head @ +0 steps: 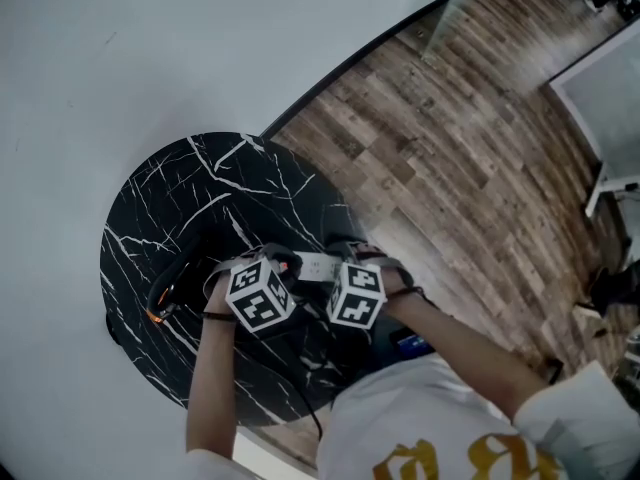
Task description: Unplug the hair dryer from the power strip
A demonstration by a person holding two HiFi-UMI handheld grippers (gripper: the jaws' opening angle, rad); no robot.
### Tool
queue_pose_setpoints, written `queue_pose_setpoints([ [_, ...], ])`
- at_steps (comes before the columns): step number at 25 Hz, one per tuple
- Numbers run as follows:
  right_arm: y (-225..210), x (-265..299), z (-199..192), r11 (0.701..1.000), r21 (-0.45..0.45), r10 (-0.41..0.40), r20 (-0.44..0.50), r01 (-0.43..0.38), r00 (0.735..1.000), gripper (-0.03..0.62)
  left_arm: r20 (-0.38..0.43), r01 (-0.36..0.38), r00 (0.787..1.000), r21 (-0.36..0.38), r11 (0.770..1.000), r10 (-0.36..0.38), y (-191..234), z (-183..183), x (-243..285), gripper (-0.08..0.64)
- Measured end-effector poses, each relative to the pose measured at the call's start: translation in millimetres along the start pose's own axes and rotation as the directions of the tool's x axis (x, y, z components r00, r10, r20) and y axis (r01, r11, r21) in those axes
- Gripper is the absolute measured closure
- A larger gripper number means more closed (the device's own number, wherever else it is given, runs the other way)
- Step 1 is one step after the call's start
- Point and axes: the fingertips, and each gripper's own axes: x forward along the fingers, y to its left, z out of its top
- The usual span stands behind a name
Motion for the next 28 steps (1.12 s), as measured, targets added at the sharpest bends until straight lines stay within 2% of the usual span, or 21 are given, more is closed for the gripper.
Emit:
queue_pose_setpoints([
  [3, 0.1, 0.5, -0.3, 1.000, 0.005, 0.002, -0.002, -0.002, 1.000, 0.327, -0.001, 0.008, 1.000, -0.009, 1.000, -0.008, 0.6, -0.3, -0.2, 0.497],
  [7, -2.0, 1.3, 1.2, 1.000, 0.001, -0.001, 0.015, 0.001, 1.000, 0.327, 0.020, -0.020, 1.000, -0.030, 0.999, 0.020, 2.1, 0.2, 1.0, 0.497],
  [13, -1.8, -0.6, 2.0, 1.000, 0.004, 0.006, 0.011, -0.006, 1.000, 0.327, 0.015, -0.039, 0.999, 0.020, 0.999, 0.038, 2.5, 0.7, -1.2, 0.497],
  [17, -0.9, -0.2, 0.3, 1.000, 0.006, 0.007, 0.002, -0.007, 1.000, 0.326, -0.005, -0.100, 0.995, 0.051, 0.994, 0.101, 0.7, 1.5, -0.7, 0.499],
  [19, 2.2, 0.4, 0.3, 1.000, -0.001, 0.008, -0.003, -0.008, 1.000, 0.326, -0.023, -0.071, 0.997, 0.053, 0.996, 0.072, -2.7, -1.6, -0.4, 0.500],
  [22, 2.7, -0.4, 0.9, 1.000, -0.005, 0.004, 0.003, -0.004, 1.000, 0.327, -0.063, 0.029, 0.998, 0.047, 0.998, -0.026, -3.1, -2.5, -1.0, 0.500],
  [24, 1.5, -0.3, 1.0, 1.000, -0.001, 0.003, 0.006, -0.003, 1.000, 0.327, -0.081, 0.066, 0.995, 0.048, 0.997, -0.062, -1.4, -1.2, -1.6, 0.500],
  [26, 0.7, 0.3, -0.3, 1.000, 0.012, 0.005, 0.002, -0.005, 1.000, 0.327, -0.079, 0.054, 0.996, 0.059, 0.997, -0.049, -0.9, -0.1, -2.0, 0.500],
  [28, 1.9, 0.8, -0.3, 0.999, 0.032, 0.022, -0.001, -0.022, 1.000, 0.324, -0.066, -0.001, 0.998, 0.075, 0.997, 0.005, -1.9, -0.2, -1.8, 0.502],
])
